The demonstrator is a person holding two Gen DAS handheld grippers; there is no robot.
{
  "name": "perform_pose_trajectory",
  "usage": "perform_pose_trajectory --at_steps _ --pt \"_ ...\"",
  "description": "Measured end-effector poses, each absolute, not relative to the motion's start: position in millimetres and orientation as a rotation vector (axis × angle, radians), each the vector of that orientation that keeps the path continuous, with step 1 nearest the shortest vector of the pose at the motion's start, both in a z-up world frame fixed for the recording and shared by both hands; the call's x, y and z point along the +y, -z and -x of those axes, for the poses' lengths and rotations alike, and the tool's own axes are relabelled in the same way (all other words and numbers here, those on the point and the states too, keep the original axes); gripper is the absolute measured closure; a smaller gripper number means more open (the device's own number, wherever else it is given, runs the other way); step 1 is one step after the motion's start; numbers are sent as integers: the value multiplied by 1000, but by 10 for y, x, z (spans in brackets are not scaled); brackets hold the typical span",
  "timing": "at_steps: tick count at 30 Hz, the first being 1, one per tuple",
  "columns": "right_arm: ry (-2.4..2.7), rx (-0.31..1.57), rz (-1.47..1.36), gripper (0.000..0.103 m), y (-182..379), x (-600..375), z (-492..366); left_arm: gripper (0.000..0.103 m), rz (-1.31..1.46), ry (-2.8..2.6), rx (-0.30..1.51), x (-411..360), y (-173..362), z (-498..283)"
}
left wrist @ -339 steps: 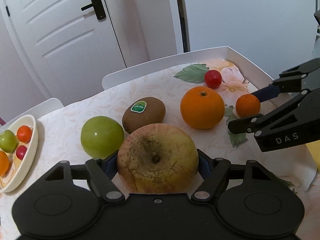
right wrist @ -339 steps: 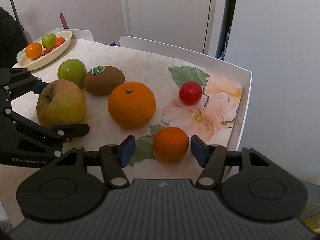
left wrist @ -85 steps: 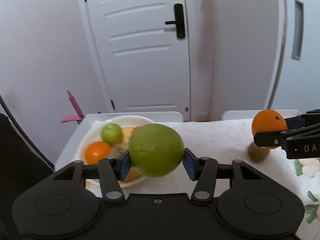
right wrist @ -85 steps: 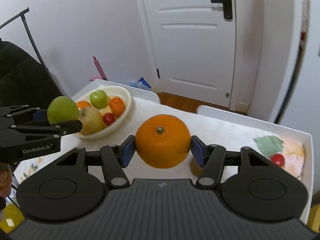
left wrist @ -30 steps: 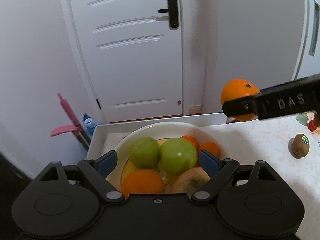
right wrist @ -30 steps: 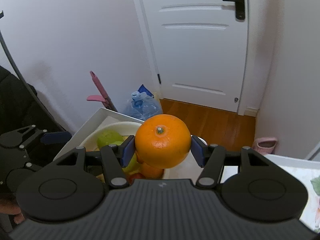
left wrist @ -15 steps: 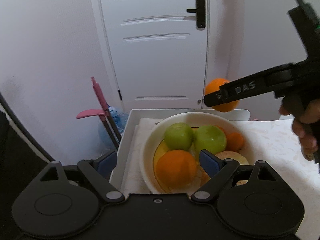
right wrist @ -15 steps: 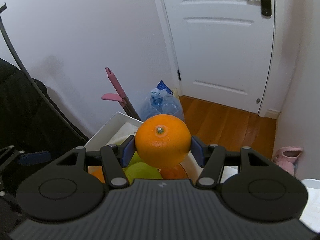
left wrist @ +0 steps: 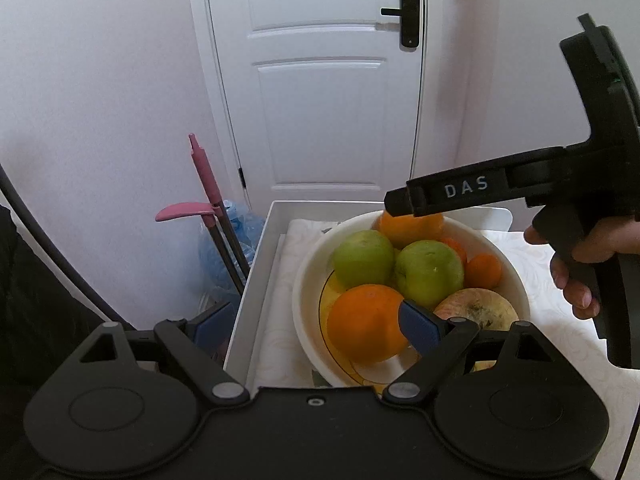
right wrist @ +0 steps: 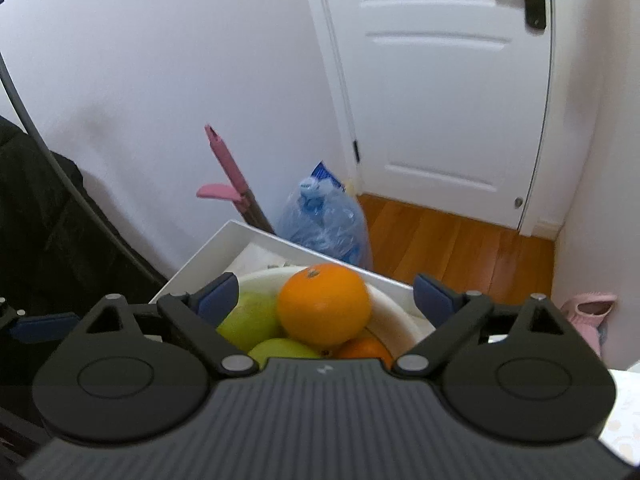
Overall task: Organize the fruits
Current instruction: 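Open the left tool releasing the green apple while the right tool releases the orange, then move both open tools back toward the kiwi and red tomato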
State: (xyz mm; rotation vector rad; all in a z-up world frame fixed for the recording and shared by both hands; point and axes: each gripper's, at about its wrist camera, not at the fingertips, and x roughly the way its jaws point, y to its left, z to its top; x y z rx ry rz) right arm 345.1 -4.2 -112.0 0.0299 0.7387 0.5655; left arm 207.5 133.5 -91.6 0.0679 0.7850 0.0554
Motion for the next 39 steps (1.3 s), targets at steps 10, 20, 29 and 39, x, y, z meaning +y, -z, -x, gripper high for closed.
perform_pose_trajectory --at_steps 10,20,29,39 --pt "-561 744 -44 0 997 -137 -3328 11 -63 -60 780 1282 861 -2049" --pt "-544 718 -33 0 633 -426 -2974 11 -58 -85 752 1105 630 -1864" --pt "-531 691 -34 0 333 -989 -2468 11 -53 -109 724 764 376 -1592" --pt "-447 684 -34 0 185 -1830 -1966 11 -62 -100 730 117 291 -1329"
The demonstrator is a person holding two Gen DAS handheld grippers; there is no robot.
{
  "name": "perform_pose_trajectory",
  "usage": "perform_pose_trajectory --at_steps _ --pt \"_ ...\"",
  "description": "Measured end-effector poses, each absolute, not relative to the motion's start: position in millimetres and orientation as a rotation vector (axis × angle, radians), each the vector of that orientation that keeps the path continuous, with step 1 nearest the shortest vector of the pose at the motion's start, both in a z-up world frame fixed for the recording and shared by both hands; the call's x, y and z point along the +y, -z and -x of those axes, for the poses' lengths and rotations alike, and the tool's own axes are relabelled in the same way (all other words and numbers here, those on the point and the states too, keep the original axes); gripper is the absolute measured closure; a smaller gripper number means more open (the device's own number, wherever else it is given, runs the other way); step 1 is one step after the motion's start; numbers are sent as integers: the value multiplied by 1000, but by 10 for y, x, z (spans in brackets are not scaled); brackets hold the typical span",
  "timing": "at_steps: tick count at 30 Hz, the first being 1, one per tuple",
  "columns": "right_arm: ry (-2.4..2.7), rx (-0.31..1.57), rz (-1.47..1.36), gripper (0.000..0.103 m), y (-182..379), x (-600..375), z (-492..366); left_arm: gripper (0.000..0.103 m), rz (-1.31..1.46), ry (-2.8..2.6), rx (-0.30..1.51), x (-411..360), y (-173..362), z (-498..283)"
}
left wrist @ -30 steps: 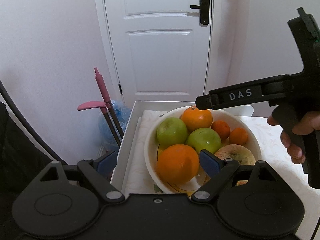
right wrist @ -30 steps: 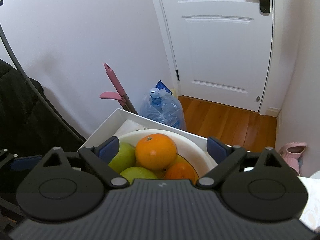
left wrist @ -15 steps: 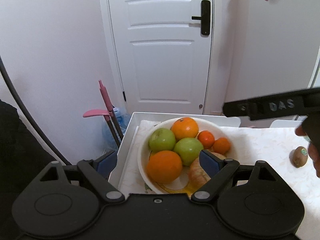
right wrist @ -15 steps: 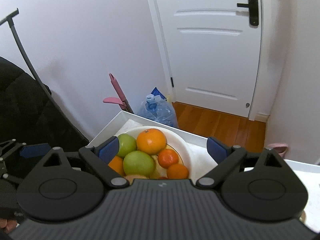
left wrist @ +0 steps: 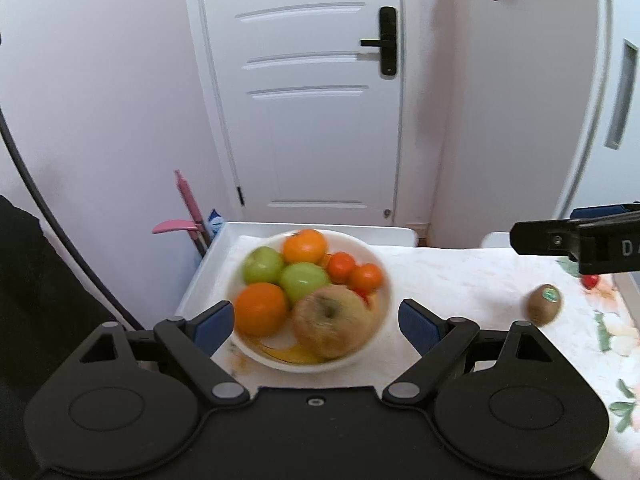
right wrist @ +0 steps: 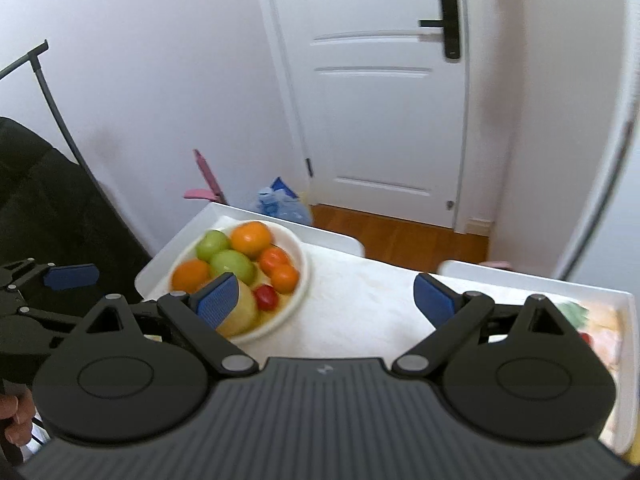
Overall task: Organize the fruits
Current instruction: 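Move both open tools back toward the kiwi and red tomato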
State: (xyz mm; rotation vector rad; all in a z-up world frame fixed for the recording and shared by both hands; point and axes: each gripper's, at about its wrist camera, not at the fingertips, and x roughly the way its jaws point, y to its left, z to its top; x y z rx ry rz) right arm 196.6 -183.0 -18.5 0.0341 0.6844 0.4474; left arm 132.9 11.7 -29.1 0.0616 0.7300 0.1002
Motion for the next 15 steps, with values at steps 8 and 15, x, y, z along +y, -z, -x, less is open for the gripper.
perform_pose_trajectory --at_steps 8,15 --pt "-359 692 -71 0 251 -2621 -1840 11 -74 -29 731 -553 369 -1353" --pt "-288 714 -79 0 489 -3285 -1957 11 -112 47 739 -1155 573 -1550"
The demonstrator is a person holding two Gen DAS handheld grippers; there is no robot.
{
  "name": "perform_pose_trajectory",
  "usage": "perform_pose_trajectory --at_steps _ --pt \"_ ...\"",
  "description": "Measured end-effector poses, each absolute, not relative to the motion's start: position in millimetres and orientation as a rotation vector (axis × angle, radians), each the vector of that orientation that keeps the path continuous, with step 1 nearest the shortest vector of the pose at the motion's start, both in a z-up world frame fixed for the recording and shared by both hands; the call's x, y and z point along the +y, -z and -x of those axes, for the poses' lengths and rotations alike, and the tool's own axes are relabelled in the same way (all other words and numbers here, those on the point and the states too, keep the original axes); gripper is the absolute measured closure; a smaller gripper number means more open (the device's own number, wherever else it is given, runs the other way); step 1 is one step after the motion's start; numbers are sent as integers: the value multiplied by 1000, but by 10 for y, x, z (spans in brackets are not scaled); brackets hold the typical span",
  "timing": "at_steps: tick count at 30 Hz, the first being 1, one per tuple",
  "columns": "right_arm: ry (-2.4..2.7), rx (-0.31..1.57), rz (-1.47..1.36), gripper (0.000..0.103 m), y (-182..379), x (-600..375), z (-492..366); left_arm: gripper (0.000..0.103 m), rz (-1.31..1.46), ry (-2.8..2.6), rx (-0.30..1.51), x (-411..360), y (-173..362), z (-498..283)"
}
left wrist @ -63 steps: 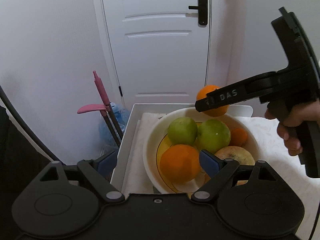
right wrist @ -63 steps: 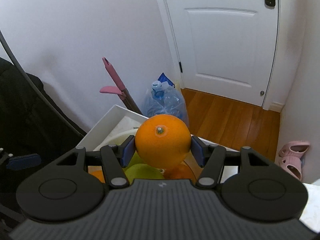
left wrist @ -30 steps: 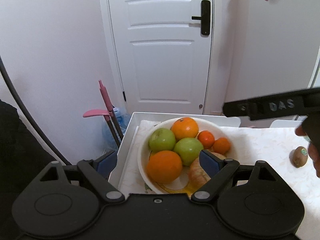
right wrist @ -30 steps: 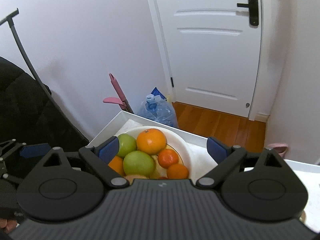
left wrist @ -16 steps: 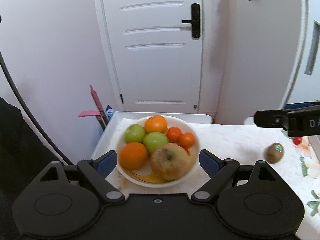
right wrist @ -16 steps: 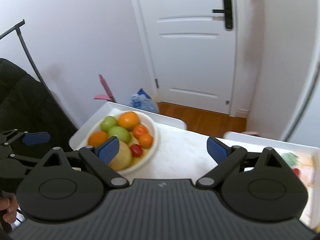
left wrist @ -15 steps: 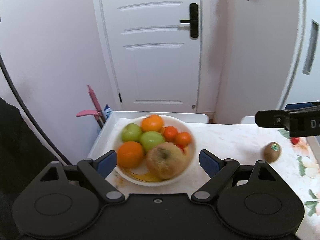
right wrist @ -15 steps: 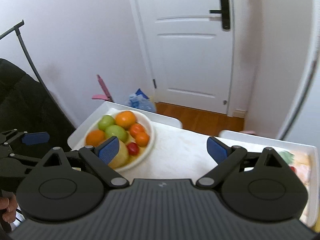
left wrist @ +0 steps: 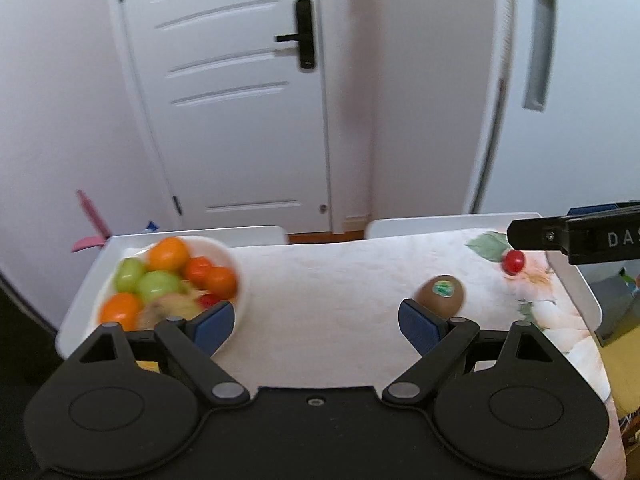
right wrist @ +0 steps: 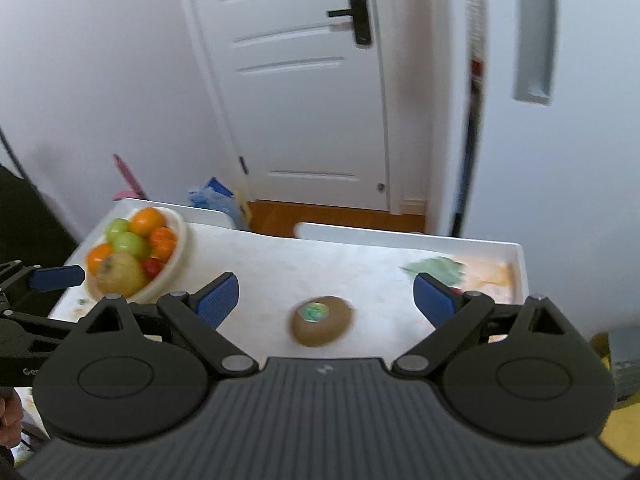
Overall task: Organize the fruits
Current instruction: 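Move both open tools back toward the kiwi and red tomato, then grasp the kiwi with the left tool while the right tool grasps the red tomato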
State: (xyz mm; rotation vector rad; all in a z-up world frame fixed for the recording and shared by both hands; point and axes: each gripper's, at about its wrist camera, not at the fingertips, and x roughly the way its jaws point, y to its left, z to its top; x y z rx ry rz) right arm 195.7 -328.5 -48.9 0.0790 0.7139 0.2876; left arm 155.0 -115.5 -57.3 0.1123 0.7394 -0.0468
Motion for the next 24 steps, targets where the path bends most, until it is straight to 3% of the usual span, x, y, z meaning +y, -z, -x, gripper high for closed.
perform_pose_trajectory --at_steps 11,24 --pt "-256 752 -42 0 990 -3916 -2381 11 -193 169 758 -1877 1099 -2054" --pt "-311 800 22 0 1484 -3933 -2655 11 -233 212 837 -2220 1635 -2442"
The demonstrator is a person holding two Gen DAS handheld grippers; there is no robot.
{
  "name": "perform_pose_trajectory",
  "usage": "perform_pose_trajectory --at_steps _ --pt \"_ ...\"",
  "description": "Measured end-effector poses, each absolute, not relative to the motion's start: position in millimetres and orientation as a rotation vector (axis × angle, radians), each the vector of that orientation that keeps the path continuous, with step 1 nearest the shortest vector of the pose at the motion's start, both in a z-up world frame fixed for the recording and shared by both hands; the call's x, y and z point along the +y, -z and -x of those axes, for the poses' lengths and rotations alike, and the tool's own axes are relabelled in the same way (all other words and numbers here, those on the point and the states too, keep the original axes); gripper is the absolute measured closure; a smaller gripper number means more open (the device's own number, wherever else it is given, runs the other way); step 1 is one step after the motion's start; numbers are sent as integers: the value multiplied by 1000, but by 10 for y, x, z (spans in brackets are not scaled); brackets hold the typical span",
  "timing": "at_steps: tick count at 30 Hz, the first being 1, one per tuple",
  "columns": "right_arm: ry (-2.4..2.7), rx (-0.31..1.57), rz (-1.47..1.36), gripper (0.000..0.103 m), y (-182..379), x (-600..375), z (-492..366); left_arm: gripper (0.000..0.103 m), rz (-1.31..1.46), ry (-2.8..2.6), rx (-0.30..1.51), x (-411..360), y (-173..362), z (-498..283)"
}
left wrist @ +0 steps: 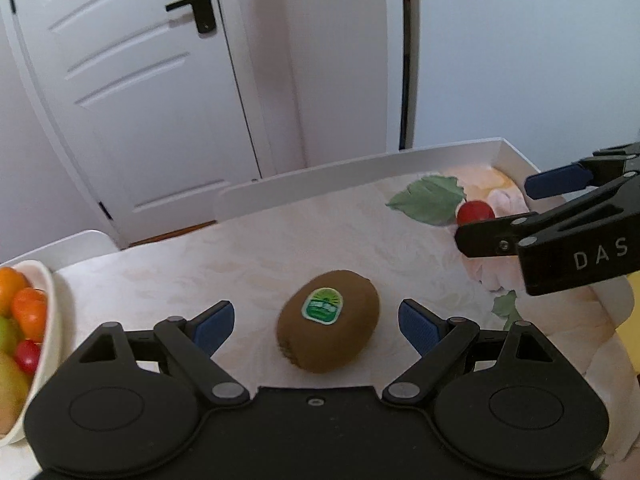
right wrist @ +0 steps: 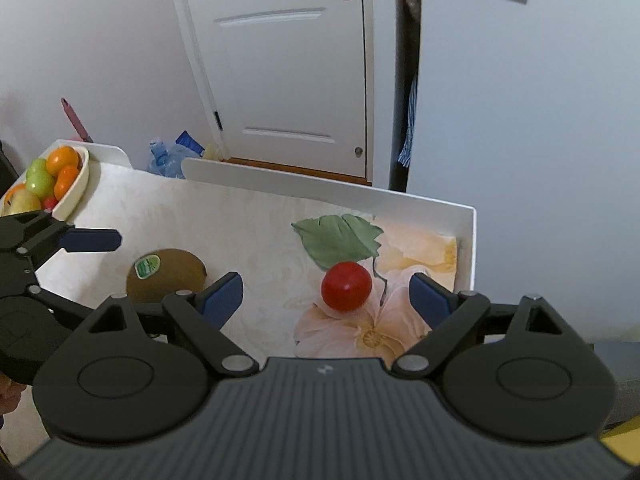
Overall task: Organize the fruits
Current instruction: 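Grasp the kiwi with the left tool while the right tool grasps the red tomato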
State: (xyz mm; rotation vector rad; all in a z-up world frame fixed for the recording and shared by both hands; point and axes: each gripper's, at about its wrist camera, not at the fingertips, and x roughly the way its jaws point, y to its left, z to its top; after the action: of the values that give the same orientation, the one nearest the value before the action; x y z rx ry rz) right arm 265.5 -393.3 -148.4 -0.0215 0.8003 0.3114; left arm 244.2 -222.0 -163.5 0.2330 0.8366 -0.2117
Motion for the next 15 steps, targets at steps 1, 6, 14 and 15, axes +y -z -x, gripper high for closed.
perform_pose_trajectory --at_steps 1,6,14,15 --pt "-312 802 22 1 1503 -3926 -2668 11 -231 217 843 -2229 1656 -2459" --pt "-313 810 10 7 1576 -3916 -2717 14 -226 221 859 -2271 1736 -2501" --pt "-298 821 -5 18 1650 -3943 -2747 38 -206 222 873 -2275 1742 -2528" --pt "-294 822 -5 18 1657 -3945 -2746 41 -208 218 871 -2269 1736 -2529"
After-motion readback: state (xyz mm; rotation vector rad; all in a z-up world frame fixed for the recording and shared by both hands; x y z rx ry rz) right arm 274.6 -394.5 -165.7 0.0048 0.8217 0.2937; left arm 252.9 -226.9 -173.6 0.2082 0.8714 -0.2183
